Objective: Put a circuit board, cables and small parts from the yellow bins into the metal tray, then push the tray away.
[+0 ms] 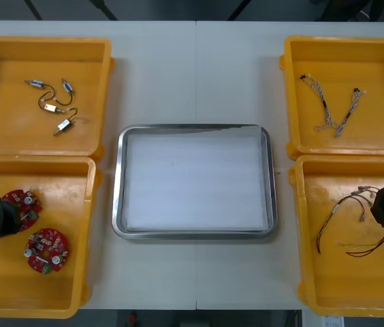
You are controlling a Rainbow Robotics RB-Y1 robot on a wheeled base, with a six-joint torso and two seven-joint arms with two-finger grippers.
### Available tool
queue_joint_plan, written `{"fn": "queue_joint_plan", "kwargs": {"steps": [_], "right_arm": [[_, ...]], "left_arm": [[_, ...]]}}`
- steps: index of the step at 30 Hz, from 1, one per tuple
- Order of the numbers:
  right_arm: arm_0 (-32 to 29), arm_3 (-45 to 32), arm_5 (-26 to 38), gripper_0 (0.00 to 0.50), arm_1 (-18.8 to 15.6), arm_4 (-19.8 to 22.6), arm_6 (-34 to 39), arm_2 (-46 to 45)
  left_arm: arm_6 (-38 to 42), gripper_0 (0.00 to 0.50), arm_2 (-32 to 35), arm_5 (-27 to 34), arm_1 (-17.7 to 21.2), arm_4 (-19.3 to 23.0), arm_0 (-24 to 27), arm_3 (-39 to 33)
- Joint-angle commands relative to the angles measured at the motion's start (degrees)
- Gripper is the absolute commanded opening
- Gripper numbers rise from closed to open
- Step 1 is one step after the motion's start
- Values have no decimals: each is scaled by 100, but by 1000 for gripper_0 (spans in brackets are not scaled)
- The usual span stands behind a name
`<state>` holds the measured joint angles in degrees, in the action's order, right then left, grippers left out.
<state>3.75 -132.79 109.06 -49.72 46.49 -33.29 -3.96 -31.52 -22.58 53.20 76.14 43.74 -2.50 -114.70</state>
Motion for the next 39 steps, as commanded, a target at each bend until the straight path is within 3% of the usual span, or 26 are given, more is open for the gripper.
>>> {"fn": "queue_joint_plan", "kwargs": {"steps": [1, 13, 23, 32, 39], "right_arm": [[407, -248, 94, 0, -258, 282, -741, -298], [1040, -239, 94, 0, -442, 897, -2393, -316], [1330, -239, 94, 0, -539, 1038, -3922, -316], [1383, -248, 94, 0, -600, 1064, -4564, -316], [1383, -248, 94, 0, -600, 1055, -4555, -316]], "left_arm": [[-390, 0, 69, -55, 436, 293, 127, -43], [-1049, 0, 562, 218, 999, 1242, 127, -386], [-1726, 0, 1678, 1422, 1008, 2148, 127, -667], [-1849, 0, 2820, 2459, 691, 3062, 170, -1019], [-1216, 0, 2812, 3118, 392, 3308, 812, -1309]]}}
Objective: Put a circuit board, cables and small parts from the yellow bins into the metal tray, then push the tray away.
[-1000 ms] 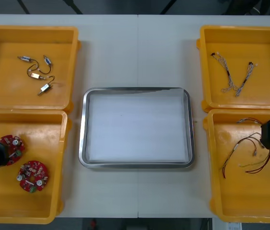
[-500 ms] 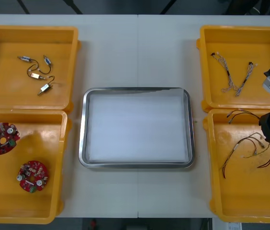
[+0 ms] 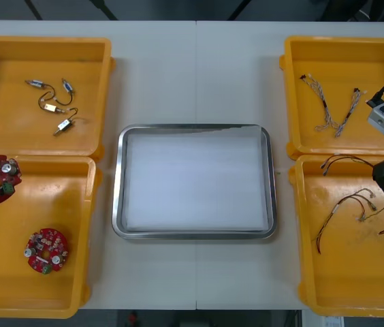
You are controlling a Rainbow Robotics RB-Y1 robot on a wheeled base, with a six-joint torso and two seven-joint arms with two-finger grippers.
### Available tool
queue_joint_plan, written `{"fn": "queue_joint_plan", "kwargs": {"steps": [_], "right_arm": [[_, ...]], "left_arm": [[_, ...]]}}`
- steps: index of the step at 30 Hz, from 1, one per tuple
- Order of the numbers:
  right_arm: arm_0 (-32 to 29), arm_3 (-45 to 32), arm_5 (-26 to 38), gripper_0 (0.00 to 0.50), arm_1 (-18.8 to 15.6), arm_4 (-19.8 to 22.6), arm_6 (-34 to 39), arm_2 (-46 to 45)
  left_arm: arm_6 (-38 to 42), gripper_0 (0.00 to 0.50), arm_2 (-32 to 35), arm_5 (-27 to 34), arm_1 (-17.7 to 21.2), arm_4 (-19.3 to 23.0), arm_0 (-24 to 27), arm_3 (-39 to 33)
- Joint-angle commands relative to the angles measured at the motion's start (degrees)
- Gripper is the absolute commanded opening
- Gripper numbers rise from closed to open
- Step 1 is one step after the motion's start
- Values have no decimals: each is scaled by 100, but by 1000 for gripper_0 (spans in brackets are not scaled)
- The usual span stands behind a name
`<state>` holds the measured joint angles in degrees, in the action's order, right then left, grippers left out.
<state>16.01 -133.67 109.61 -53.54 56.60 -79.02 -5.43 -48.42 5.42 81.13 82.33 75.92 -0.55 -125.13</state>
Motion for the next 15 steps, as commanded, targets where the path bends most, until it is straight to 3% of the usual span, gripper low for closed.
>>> {"fn": "queue_joint_plan", "kwargs": {"steps": [1, 7, 15], "right_arm": [[157, -159, 39, 0, -218, 44, 18, -169], [157, -159, 39, 0, -218, 44, 18, -169], [157, -159, 39, 0, -218, 44, 18, -169]], "left_arm": [[659, 0, -50, 394, -270, 98, 741, -328], [1590, 0, -753, 517, -621, -78, 1549, -504], [3498, 0, -2353, 1001, -1360, -939, 3087, -697]]}}
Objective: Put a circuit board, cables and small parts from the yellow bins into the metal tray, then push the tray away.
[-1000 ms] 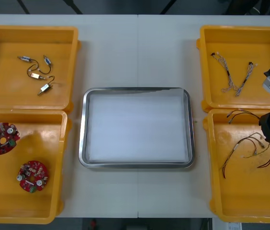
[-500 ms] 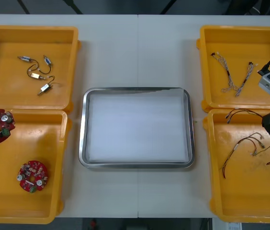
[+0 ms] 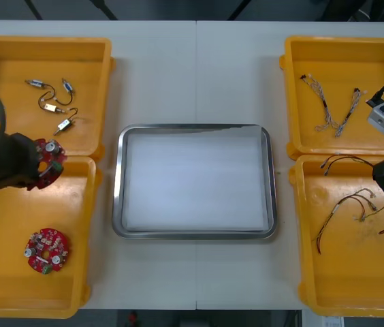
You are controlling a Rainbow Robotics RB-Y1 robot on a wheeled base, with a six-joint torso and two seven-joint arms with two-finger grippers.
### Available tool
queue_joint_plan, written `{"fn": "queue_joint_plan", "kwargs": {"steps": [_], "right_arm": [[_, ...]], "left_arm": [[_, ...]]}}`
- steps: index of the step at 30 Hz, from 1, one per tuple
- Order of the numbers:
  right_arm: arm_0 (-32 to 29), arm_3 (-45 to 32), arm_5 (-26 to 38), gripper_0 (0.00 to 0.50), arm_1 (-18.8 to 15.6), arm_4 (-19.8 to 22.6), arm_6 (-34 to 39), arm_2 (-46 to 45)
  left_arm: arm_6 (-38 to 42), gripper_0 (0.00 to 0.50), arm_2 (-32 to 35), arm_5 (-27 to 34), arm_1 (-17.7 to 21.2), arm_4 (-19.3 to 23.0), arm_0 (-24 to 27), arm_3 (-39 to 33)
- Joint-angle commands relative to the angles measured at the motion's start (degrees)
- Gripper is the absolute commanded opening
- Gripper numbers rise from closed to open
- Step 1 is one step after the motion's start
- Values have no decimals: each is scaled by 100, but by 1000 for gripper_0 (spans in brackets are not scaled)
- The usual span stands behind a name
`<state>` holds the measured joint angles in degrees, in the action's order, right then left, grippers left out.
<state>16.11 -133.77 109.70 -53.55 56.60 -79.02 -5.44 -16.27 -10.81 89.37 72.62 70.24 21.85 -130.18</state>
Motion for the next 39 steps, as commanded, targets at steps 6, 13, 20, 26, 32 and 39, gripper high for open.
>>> {"fn": "queue_joint_plan", "kwargs": {"steps": [6, 13, 20, 26, 32, 39], "right_arm": [[147, -149, 30, 0, -217, 44, 18, -168], [147, -149, 30, 0, -217, 44, 18, -168], [147, -149, 30, 0, -217, 44, 18, -168], [147, -149, 30, 0, -217, 44, 18, -168], [147, -149, 30, 0, -217, 44, 18, -168], [147, -149, 30, 0, -217, 44, 18, -168]], "left_arm": [[994, 0, -1450, 239, -890, -740, 1392, -33], [1750, 0, -2302, 309, -1497, -1311, 1919, 186], [2269, 0, -3049, 309, -2191, -2076, 2130, 511], [2348, 0, -3445, 309, -2648, -2436, 2165, 819], [2410, 0, -3814, 168, -2921, -2700, 2165, 1100], [2541, 0, -4218, -69, -3149, -3034, 2165, 1285]]}}
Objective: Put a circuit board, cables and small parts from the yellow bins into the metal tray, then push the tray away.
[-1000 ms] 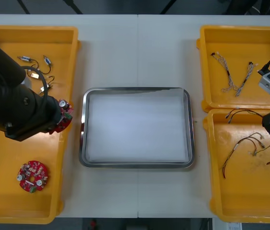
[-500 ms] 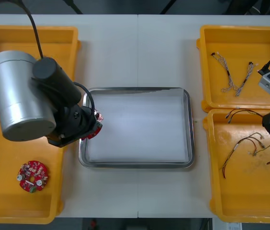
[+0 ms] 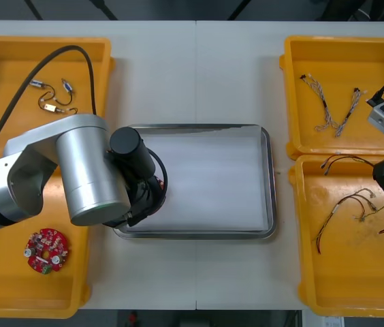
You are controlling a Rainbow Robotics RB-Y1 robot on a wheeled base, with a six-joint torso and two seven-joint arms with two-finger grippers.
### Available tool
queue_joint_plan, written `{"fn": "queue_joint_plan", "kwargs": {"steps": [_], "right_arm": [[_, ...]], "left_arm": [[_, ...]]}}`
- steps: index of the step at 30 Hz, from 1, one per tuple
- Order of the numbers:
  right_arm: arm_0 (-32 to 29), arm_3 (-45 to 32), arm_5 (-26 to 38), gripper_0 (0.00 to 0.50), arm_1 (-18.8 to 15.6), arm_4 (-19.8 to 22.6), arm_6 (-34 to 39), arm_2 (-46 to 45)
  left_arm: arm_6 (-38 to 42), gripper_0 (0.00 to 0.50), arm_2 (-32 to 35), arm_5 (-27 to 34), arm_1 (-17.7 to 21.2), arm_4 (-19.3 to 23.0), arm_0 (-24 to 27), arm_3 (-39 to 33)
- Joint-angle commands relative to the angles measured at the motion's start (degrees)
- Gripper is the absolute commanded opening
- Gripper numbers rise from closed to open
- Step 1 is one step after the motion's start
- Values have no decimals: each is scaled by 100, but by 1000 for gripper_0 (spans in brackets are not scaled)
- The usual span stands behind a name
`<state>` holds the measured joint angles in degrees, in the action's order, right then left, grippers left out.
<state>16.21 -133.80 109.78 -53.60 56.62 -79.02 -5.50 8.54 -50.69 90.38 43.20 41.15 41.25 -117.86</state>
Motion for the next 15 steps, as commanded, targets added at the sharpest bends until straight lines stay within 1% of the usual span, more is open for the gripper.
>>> {"fn": "queue_joint_plan", "kwargs": {"steps": [1, 6, 11, 13, 15], "right_arm": [[136, -146, 22, 0, -212, 42, 18, -162], [136, -146, 22, 0, -212, 42, 18, -162], [136, -146, 22, 0, -212, 42, 18, -162], [136, -146, 22, 0, -212, 42, 18, -162], [136, -146, 22, 0, -212, 42, 18, -162]], "left_arm": [[69, 0, -248, -178, -215, -124, 226, 62], [166, 0, -301, -187, -321, -212, 226, 71], [183, 2, -380, -196, -321, -300, 226, 79], [183, 11, -477, -196, -321, -441, 226, 106], [183, 16, -486, -213, -321, -449, 226, 141]]}}
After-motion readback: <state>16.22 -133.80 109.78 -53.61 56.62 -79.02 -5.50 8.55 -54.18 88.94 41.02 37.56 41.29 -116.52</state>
